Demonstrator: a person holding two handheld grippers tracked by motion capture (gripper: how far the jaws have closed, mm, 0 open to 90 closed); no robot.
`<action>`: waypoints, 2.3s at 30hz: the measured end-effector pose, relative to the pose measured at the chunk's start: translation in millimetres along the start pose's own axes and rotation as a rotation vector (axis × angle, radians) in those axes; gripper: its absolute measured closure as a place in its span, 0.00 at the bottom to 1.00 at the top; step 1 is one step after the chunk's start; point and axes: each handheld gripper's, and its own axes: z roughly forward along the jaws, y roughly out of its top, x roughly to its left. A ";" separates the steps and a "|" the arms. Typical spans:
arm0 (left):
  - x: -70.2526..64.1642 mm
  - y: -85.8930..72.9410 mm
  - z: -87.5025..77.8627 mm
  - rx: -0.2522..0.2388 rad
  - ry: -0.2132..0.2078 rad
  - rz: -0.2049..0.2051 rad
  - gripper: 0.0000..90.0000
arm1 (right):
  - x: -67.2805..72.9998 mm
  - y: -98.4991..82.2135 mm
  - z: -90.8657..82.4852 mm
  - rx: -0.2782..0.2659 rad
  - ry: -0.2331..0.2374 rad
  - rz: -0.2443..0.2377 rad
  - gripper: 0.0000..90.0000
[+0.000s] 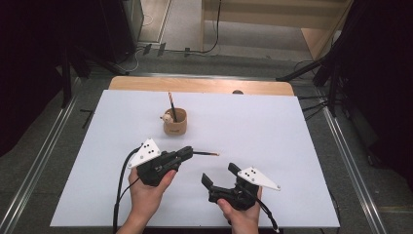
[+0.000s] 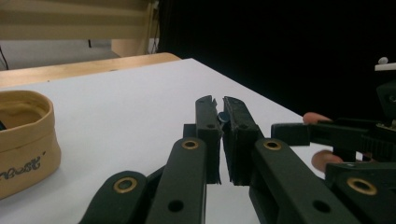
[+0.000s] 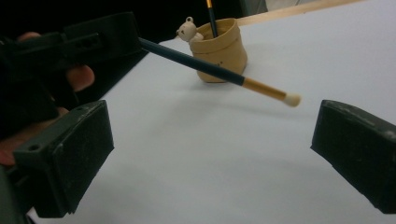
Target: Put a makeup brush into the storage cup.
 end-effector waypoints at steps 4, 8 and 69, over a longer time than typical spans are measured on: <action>-3.1 -3.1 2.4 -0.029 -0.015 -0.001 0.96 | -1.7 -2.3 1.3 -0.006 0.042 0.108 0.00; -5.8 -7.4 4.9 -0.053 -0.030 -0.007 0.96 | -6.7 -5.3 3.1 -0.015 0.073 0.203 0.00; -4.5 -43.6 -16.3 0.083 0.006 0.083 0.00 | -28.3 20.3 2.5 -0.120 0.133 -0.035 0.94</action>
